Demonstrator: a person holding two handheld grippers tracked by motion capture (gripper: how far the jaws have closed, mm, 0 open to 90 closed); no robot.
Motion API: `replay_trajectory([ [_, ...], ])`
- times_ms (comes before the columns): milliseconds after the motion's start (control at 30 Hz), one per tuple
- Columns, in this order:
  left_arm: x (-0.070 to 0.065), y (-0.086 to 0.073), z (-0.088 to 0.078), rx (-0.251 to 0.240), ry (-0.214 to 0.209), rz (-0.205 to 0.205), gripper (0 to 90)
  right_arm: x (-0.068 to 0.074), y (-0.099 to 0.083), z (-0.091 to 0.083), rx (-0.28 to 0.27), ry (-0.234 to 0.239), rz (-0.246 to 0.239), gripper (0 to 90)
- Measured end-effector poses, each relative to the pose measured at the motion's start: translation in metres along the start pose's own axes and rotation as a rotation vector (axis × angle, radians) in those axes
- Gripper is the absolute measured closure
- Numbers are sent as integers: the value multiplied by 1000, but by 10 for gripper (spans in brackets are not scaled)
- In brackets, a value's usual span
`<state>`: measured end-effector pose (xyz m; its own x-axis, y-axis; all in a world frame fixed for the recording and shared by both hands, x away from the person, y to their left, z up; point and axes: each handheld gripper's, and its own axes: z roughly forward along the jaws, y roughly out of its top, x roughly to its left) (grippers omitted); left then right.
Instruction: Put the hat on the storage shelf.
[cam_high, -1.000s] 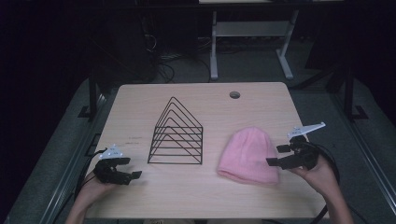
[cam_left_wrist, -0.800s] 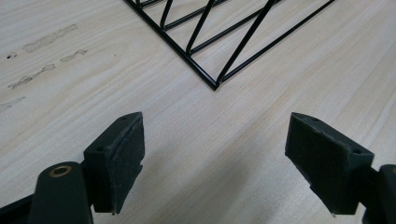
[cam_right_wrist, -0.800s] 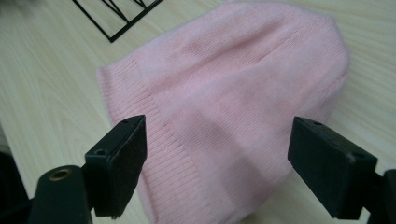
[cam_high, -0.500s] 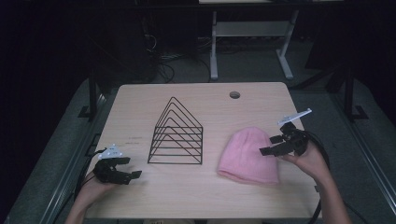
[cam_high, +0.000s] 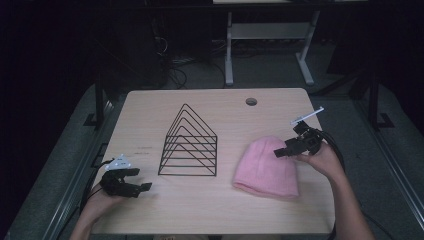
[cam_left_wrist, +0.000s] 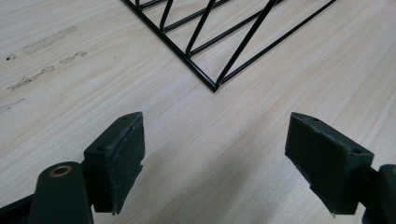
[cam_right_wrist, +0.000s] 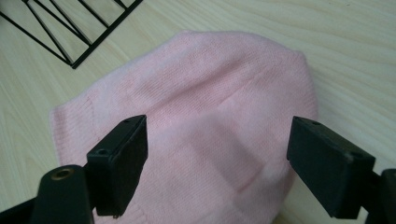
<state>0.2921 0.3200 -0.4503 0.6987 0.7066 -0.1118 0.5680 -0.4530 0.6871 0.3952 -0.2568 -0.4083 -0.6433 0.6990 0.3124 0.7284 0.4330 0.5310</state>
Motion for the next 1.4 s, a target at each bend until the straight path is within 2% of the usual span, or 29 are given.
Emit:
replay_trajectory([
  [400, 0, 0, -1, -1, -1, 0, 203, -13, 16, 19, 46, -32, 20, 228],
  [733, 1, 0, 0, -2, -2, 2, 203, -24, 21, 23, 51, -51, 59, 238],
  [900, 0, 0, 1, 2, -5, 0, 203, -26, 21, 23, 48, -48, 61, 257],
  [1033, 0, 0, 2, 6, -5, 8, 204, -30, 20, 26, 64, -56, 72, 285],
  [1167, -1, 0, 3, 4, -7, -4, 204, -33, 20, 29, 78, -59, 79, 328],
  [1400, 0, 0, 2, 3, -6, 2, 205, -35, 19, 36, 115, -40, 83, 411],
])
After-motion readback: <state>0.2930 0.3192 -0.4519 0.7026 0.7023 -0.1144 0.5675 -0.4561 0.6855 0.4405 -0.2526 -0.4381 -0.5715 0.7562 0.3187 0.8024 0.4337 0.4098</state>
